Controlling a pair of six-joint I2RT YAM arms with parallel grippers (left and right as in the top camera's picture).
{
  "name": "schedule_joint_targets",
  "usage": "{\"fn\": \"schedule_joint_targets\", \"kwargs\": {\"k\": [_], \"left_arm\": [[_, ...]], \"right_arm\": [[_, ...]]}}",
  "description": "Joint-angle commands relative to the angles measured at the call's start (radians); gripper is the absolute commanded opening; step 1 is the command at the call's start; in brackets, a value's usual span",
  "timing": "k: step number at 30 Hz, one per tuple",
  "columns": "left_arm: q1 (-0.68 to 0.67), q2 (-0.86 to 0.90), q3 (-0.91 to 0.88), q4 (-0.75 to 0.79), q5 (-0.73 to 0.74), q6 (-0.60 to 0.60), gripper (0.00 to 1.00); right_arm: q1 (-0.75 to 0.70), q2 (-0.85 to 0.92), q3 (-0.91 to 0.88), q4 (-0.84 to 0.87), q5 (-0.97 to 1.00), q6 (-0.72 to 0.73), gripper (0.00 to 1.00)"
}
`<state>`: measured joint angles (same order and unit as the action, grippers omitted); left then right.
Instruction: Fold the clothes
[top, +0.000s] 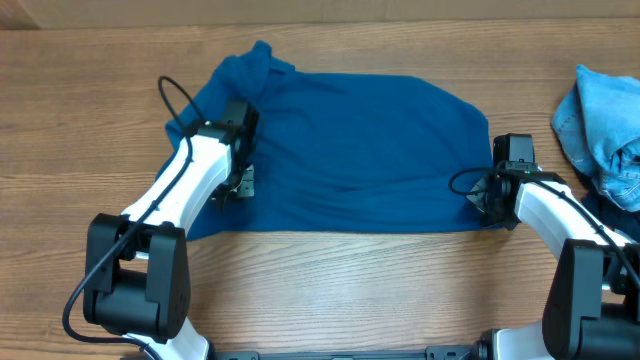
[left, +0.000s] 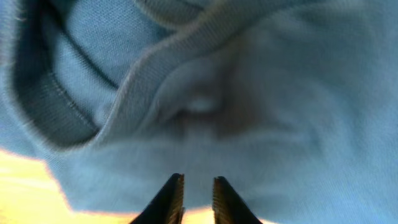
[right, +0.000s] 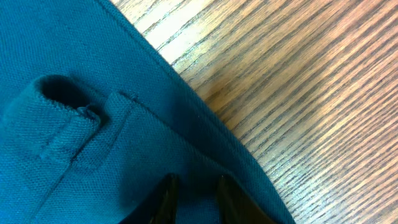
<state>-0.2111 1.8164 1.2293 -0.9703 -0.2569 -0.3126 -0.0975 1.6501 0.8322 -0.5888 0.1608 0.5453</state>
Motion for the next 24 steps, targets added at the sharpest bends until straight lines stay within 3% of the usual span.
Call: {"fn": "schedule_joint_targets", "kwargs": {"k": [1,7,18,24], "left_arm": [[0.077,0.003,-0.063,0.120,-0.024,-0.022,0.24],[0.168,0.003,-0.066,0.320,-0.031,0.056,0.25],[0.177,0.003,0.026,0.561,-0.030,0.085,0.29],[0.179,0.003,0.101,0.579,-0.029,0.086,0.30]], "right_arm": [[-0.011,0.029,-0.038,-0.032,-0.006,0.002,0.26],[-0.011,0.029,-0.038,-0.029,-0.006,0.002,0.26],[-0.011,0.029,-0.038,-0.034,-0.006,0.002,0.26],[-0.011,0.029,-0.038,-0.034,-0.006,0.001,0.26]]}}
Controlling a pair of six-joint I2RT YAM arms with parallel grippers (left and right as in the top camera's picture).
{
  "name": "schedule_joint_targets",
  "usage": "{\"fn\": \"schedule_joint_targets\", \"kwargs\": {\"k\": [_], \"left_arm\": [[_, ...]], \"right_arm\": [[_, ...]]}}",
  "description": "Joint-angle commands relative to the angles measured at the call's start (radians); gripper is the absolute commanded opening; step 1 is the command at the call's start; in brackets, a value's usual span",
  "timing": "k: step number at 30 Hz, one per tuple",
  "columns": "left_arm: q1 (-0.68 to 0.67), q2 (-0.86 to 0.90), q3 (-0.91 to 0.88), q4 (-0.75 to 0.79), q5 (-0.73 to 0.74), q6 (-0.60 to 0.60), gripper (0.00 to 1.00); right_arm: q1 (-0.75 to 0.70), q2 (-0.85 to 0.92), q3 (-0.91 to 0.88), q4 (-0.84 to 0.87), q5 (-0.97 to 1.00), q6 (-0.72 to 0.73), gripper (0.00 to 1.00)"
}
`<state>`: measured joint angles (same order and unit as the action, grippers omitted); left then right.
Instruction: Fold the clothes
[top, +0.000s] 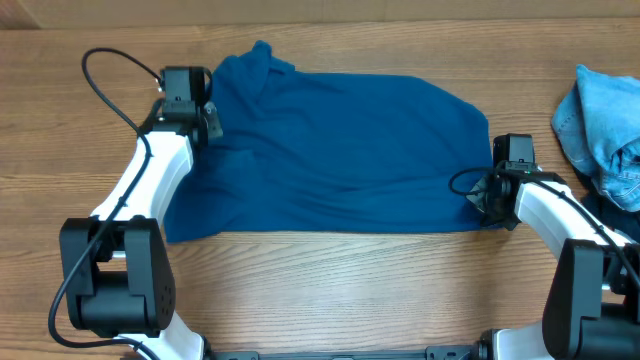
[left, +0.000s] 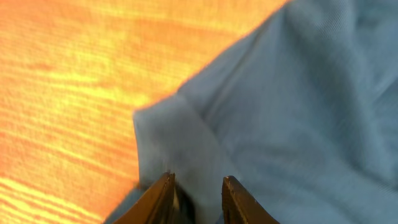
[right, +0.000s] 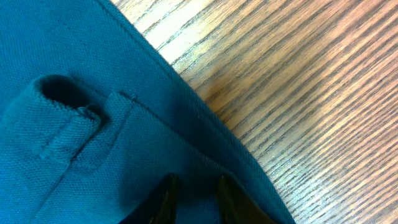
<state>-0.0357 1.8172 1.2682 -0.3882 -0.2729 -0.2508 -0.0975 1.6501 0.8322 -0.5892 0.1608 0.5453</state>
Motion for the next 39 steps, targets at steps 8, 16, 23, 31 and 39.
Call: {"fn": "schedule_joint_targets", "kwargs": {"k": [8,16,23,31,39], "left_arm": [[-0.002,0.002,0.142,-0.259,0.227,0.109,0.29],[-0.027,0.009,0.064,-0.377,0.230,0.289,0.46],[-0.030,0.043,0.016,-0.276,0.243,0.378,0.48],[-0.031,0.155,0.016,-0.266,0.304,0.385,0.36],[-0.031,0.131,0.062,-0.295,0.322,0.386,0.35]], "right_arm": [[-0.011,0.029,-0.038,-0.033,-0.005,-0.002,0.26],[-0.011,0.029,-0.038,-0.034,-0.006,-0.002,0.32],[-0.011,0.029,-0.038,-0.035,-0.006,-0.002,0.32],[-0.011,0.029,-0.038,-0.051,-0.006,-0.002,0.32],[-0.011,0.029,-0.038,-0.049,-0.006,-0.002,0.32]]}}
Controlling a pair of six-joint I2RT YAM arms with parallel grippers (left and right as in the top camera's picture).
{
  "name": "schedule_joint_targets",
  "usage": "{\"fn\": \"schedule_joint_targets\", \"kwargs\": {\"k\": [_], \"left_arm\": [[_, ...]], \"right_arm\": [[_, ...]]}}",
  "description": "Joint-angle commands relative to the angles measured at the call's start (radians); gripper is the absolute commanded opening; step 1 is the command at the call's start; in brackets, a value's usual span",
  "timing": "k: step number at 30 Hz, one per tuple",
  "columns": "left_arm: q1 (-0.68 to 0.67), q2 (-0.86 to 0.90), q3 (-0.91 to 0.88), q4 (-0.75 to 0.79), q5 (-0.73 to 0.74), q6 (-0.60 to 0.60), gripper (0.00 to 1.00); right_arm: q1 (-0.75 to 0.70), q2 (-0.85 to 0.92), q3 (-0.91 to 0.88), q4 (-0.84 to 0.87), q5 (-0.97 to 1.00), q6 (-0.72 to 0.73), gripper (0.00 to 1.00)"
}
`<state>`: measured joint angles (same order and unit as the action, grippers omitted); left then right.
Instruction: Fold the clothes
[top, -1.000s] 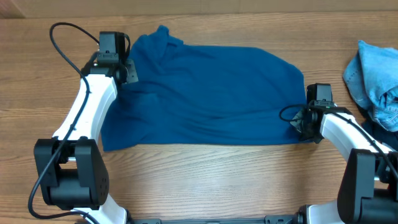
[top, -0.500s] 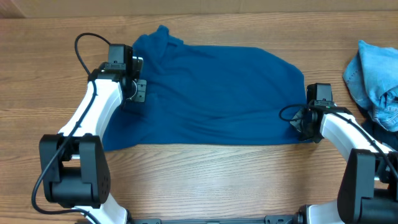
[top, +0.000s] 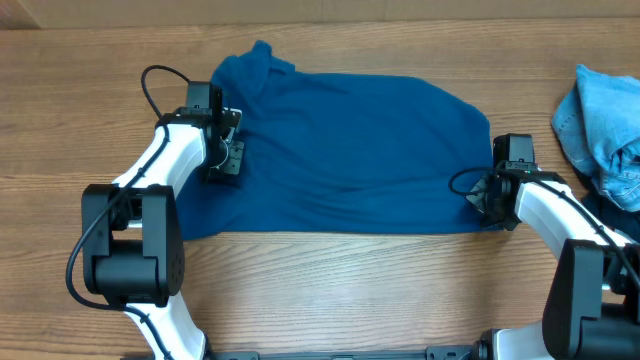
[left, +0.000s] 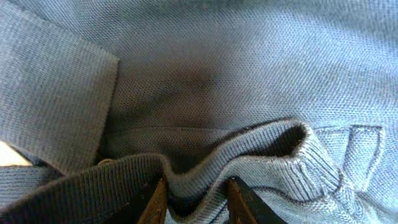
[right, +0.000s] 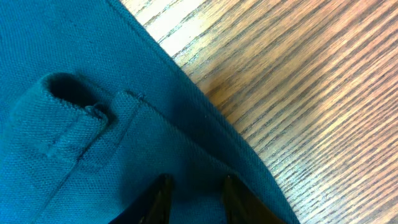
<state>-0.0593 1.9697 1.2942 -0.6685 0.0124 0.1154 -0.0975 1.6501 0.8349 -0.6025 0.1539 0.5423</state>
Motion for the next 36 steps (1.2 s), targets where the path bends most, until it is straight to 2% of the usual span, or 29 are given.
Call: {"fn": "schedule_joint_targets", "kwargs": {"k": [1,4,11,14,16,20,23,26,30,36], "left_arm": [[-0.007,-0.028,0.056,-0.016,0.038,0.019,0.34],[-0.007,-0.042,0.118,-0.039,0.043,0.019,0.31],[-0.008,-0.042,0.179,-0.100,0.052,0.019,0.17],[-0.008,-0.042,0.179,-0.130,0.063,0.020,0.16],[-0.008,-0.042,0.179,-0.167,0.073,0.019,0.20],[-0.015,-0.042,0.179,-0.229,0.202,0.042,0.38],[-0.030,-0.042,0.177,-0.234,0.198,0.042,0.50],[-0.050,-0.040,0.173,-0.211,0.187,0.042,0.58],[-0.065,-0.021,0.172,-0.157,0.182,0.032,0.57],[-0.065,0.020,0.172,-0.169,0.118,0.011,0.57]], "right_arm": [[-0.011,0.029,-0.041,-0.036,0.001,0.001,0.32],[-0.011,0.029,-0.041,-0.037,0.001,0.001,0.32],[-0.011,0.029,-0.041,-0.036,0.001,0.001,0.33],[-0.011,0.029,-0.041,-0.037,0.001,0.001,0.33],[-0.011,0.029,-0.041,-0.037,0.001,0.001,0.33],[-0.011,0.029,-0.041,-0.035,0.001,0.002,0.33],[-0.011,0.029,-0.041,-0.035,0.001,0.002,0.33],[-0.011,0.029,-0.041,-0.035,0.001,0.001,0.33],[-0.011,0.029,-0.041,-0.036,-0.003,0.002,0.33],[-0.011,0.029,-0.041,-0.035,-0.003,0.001,0.33]]}}
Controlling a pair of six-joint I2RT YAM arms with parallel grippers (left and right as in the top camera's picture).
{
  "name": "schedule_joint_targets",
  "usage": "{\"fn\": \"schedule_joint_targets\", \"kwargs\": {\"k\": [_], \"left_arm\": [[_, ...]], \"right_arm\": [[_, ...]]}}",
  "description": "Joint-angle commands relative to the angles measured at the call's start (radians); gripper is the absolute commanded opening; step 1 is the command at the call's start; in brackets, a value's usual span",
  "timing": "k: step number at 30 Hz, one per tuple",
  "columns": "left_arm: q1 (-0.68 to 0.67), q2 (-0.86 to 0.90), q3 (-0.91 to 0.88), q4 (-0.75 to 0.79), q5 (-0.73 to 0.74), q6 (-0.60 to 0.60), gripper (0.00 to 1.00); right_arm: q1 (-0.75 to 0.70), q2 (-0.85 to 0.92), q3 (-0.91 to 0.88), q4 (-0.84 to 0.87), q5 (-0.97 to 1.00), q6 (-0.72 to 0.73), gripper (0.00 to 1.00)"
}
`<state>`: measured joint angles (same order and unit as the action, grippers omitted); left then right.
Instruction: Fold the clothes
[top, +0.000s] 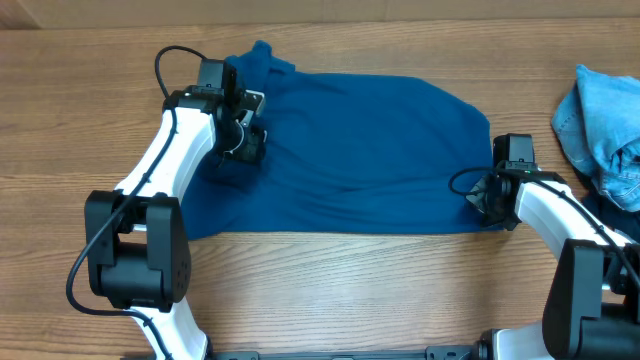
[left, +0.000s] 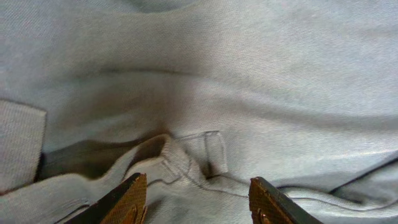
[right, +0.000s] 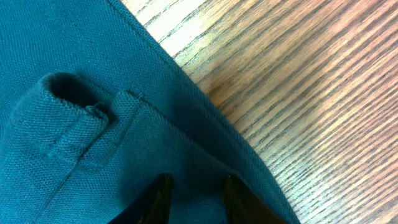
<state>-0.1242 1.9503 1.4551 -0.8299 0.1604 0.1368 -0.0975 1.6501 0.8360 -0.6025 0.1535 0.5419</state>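
Observation:
A dark blue shirt (top: 360, 150) lies spread across the wooden table (top: 330, 300). My left gripper (top: 247, 142) is over its left part, near the bunched collar end. In the left wrist view the left gripper (left: 199, 200) stands wide open just above a ribbed sleeve hem (left: 155, 152), holding nothing. My right gripper (top: 489, 200) rests at the shirt's lower right corner. In the right wrist view the right gripper (right: 196, 202) has its fingers set partly apart and pressed onto the cloth beside a hem loop (right: 68, 124).
A heap of light blue denim clothes (top: 605, 115) lies at the right edge of the table, with a darker piece below it. Bare wood (right: 298, 93) runs right of the shirt's corner and along the front.
My left gripper was at the shirt's left edge with narrow jaws around the sleeve hem. It is now a little further right and up, with jaws wide open. The right gripper has not moved.
My left gripper was first over the shirt's lower left part with jaws nearly closed. It then stood at the upper left edge, with the lower left corner lying further out. Later it was at the sleeve hem, and now it is open. The right fingers widened slightly at the corner.

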Motion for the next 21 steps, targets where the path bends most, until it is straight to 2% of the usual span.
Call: {"fn": "schedule_joint_targets", "kwargs": {"k": [1,14,18,20,21], "left_arm": [[-0.001,0.046,0.011,-0.009,-0.030,-0.011,0.56],[-0.002,0.117,0.010,0.023,-0.037,-0.047,0.48],[-0.002,0.140,0.010,0.023,-0.036,-0.048,0.29],[-0.002,0.141,0.011,0.024,-0.036,-0.057,0.16],[-0.002,0.141,0.014,0.025,-0.036,-0.064,0.14]], "right_arm": [[-0.011,0.029,-0.042,-0.035,-0.003,0.002,0.33],[-0.011,0.029,-0.042,-0.032,-0.002,0.002,0.33],[-0.011,0.029,-0.042,-0.032,-0.002,0.002,0.33],[-0.011,0.029,-0.042,-0.032,-0.002,0.002,0.33],[-0.011,0.029,-0.042,-0.032,-0.002,0.002,0.33]]}}
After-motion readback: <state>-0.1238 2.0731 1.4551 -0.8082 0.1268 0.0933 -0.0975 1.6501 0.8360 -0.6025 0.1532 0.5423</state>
